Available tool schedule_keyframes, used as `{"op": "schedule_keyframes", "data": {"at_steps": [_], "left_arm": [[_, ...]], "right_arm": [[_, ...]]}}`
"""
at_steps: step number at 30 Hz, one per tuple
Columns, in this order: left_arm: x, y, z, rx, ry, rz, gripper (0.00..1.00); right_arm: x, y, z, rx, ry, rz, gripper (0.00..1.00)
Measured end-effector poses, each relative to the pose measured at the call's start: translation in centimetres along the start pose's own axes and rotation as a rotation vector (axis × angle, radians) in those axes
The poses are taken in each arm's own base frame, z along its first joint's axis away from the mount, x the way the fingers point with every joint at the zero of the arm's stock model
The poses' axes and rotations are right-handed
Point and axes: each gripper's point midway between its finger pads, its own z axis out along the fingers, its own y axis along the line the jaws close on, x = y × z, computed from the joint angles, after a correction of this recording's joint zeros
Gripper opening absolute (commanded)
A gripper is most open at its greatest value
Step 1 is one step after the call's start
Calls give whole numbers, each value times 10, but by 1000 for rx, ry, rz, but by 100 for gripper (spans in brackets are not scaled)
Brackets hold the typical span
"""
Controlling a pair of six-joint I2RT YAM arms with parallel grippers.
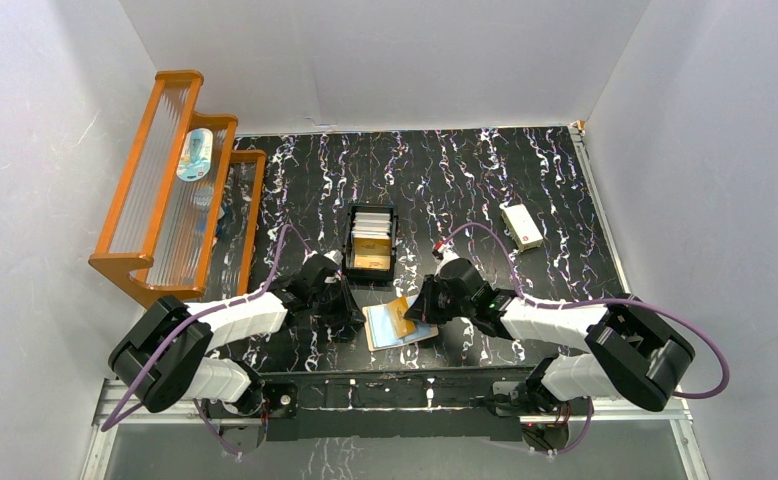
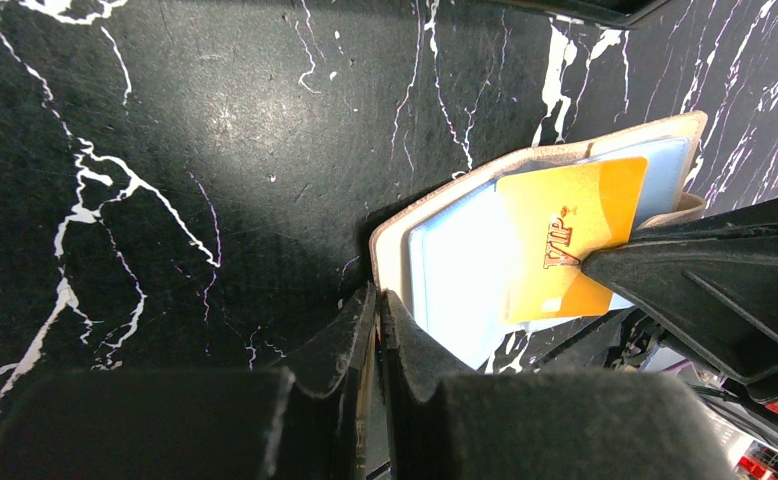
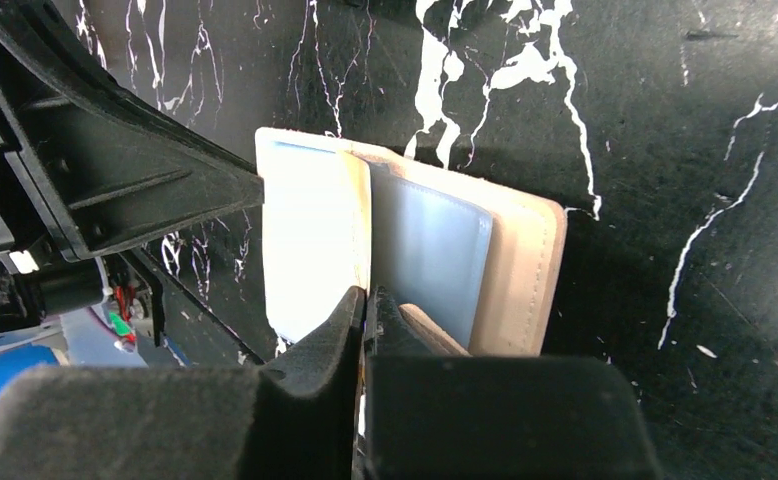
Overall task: Put the credit cards into the card holder
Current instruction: Insert the credit card into the card holder.
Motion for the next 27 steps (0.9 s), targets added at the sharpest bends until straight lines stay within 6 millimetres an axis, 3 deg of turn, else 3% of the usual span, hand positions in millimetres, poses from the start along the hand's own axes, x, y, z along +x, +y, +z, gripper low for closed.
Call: {"op": "schedule_keyframes", "data": {"at_steps": [10, 21, 25, 27], "left_arm": [[0, -1, 0, 1, -2, 4, 7], [0, -4, 4, 12, -4, 8, 6], [0, -4, 5, 12, -4, 6, 6], [0, -4, 5, 12, -3, 5, 6]], "right_arm": [[3, 3, 3, -18, 3, 99, 0], [7, -3, -6, 24, 13, 121, 0], [9, -3, -6, 27, 18, 130, 7], [9, -3, -6, 28, 19, 135, 17]]}}
